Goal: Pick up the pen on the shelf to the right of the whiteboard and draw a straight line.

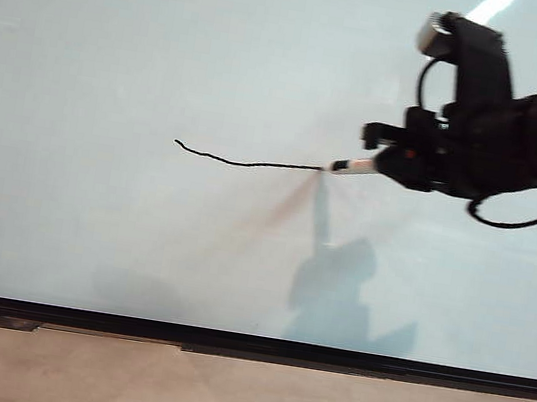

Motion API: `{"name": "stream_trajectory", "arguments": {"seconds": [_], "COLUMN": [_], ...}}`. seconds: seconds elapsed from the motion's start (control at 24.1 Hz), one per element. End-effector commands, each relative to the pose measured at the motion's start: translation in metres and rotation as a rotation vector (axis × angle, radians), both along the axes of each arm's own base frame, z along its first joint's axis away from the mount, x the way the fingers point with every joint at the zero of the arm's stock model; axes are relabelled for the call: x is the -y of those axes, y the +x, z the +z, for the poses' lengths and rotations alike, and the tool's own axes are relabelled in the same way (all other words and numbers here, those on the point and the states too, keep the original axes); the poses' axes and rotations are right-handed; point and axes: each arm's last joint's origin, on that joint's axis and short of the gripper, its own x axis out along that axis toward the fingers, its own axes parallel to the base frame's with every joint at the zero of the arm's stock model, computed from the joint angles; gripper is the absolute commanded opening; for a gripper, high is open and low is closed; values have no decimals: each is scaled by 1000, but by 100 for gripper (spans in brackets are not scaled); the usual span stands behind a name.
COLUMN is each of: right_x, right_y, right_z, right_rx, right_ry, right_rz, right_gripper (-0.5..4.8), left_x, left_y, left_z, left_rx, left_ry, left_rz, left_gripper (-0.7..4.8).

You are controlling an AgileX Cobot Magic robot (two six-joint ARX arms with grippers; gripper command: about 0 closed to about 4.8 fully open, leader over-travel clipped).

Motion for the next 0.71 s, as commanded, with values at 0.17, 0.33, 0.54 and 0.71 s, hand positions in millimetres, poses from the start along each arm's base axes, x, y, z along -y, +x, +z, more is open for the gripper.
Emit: {"name": "stream_trajectory", "arguments": {"seconds": [0.17,0.33,0.54,0.71], "right_x": [20,34,43,45], "right_y": [-7,-14,-21,-31], "right_z": [6,2,-2,1], "right_rx": [50,40,31,50], "right_ry": [-12,-17,-23,7], "right_rz": [-145,-184,-204,-187], "right_gripper": [-7,-7,-7,-7], "left_x": [0,0,0,0], "left_y": [0,0,0,0], "left_z": [2,2,2,2], "left_rx": [16,16,16,16], "left_ry": [1,1,1,1], "left_rz": [-3,-3,-3,-3], "left_gripper": [-5,-5,-5,-5]}}
